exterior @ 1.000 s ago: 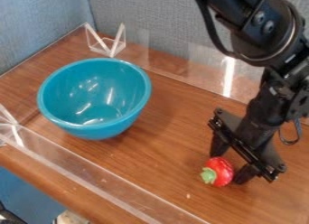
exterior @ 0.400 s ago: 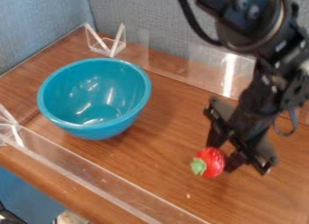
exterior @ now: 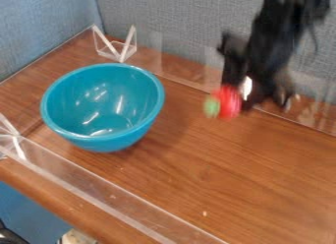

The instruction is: Put the strawberry in the blue bowl

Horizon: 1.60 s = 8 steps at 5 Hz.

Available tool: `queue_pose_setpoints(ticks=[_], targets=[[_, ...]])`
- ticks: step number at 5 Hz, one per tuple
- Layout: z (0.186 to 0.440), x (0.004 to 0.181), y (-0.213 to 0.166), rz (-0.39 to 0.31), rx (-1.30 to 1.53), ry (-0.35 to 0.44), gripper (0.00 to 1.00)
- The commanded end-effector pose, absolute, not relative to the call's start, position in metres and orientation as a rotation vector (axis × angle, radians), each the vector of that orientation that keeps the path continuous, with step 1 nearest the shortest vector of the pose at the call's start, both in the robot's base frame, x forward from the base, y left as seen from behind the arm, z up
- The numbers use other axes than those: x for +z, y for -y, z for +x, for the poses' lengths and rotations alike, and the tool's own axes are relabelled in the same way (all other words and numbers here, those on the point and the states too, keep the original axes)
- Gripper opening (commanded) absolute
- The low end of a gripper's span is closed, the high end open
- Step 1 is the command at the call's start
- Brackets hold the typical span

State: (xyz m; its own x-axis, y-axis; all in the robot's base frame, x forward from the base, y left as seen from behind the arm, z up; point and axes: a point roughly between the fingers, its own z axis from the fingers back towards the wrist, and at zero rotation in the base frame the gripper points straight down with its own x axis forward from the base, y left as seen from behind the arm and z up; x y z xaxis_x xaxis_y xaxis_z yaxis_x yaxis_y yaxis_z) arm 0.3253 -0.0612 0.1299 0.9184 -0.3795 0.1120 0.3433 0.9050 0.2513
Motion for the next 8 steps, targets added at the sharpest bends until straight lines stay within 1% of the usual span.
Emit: queue_pose_setpoints(ticks=[1,2,3,5,6,7,8], targets=[[0.332,0.18,0.014,0.281,-0.233,0.238,0.0],[0.325,0.177,0.002,0.293,-0.188,0.241,0.0],[0.317,0.174,0.002,0.292,-0.187,0.237,0.0],[0.301,0.171,0.008,0.294,-0.209,0.238,0.0],[0.303,0.173,0.025,0.288,-0.276,0.252,0.0],[0.301,0.171,0.008,0.28,-0.266,0.24,0.0],[0.301,0.156,-0.014,0.272,-0.266,0.223,0.0]])
